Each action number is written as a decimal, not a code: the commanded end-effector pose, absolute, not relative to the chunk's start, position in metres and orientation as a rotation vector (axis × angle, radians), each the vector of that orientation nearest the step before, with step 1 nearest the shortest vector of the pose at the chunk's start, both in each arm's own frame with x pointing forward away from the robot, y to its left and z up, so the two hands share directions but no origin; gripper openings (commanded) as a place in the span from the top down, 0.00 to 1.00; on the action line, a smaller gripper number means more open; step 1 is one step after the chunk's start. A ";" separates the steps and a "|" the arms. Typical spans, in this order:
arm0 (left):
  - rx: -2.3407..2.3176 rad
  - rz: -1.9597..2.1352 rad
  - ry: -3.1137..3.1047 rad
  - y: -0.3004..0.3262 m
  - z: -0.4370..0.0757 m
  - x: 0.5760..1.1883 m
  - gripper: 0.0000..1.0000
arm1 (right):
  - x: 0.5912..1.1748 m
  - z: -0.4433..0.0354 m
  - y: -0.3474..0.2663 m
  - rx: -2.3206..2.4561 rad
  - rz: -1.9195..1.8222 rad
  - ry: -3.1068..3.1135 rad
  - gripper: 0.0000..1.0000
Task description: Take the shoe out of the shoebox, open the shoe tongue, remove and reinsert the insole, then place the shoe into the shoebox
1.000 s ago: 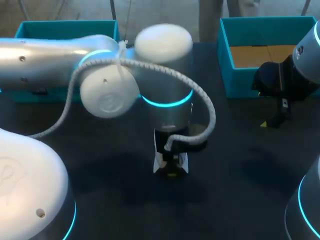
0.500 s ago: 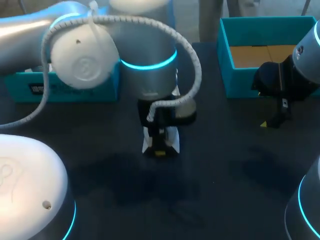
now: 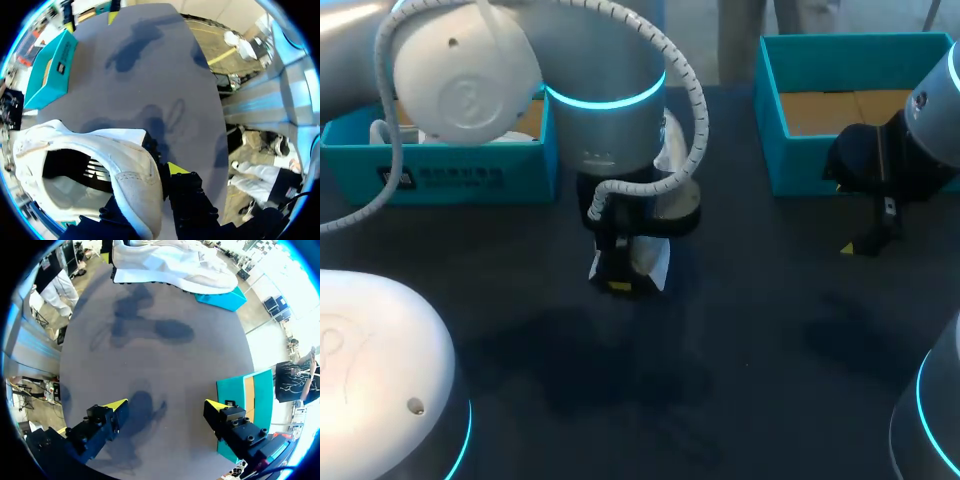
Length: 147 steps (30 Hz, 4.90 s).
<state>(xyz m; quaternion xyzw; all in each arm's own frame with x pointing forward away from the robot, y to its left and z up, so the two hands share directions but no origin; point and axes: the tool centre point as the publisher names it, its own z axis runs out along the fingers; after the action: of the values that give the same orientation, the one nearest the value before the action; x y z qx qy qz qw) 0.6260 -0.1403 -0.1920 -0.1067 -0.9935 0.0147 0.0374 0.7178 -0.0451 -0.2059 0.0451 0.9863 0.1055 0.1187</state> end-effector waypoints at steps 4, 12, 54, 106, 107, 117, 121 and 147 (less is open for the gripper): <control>-0.479 0.018 -3.021 -0.126 -0.183 0.642 1.00 | 0.718 -0.207 -0.045 0.133 0.306 2.883 0.00; -0.469 -0.017 -3.037 -0.077 -0.174 0.663 1.00 | 0.718 -0.207 -0.045 0.133 0.306 2.883 0.00; -0.144 0.057 -3.056 0.172 -0.188 0.767 1.00 | 0.718 -0.207 -0.045 0.133 0.306 2.883 0.00; -0.214 -0.117 -3.167 0.296 -0.178 0.967 1.00 | 0.718 -0.207 -0.045 0.133 0.306 2.883 0.00; -0.214 -0.117 -3.167 0.296 -0.178 0.967 1.00 | 0.718 -0.207 -0.045 0.133 0.306 2.883 0.00; -0.214 -0.117 -3.167 0.296 -0.178 0.967 1.00 | 0.718 -0.207 -0.045 0.133 0.306 2.883 0.00; -0.214 -0.117 -3.167 0.296 -0.178 0.967 1.00 | 0.718 -0.207 -0.045 0.133 0.306 2.883 0.00; -0.338 -0.061 -3.092 0.329 -0.177 1.036 1.00 | 0.718 -0.207 -0.045 0.133 0.306 2.883 0.00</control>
<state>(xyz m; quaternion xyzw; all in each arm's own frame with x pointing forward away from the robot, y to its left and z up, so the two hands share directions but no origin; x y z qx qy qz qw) 1.0166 0.3280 -0.1796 -0.1049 -0.9943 -0.0165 -0.0140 0.7178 -0.0451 -0.2059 0.0452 0.9863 0.1055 0.1187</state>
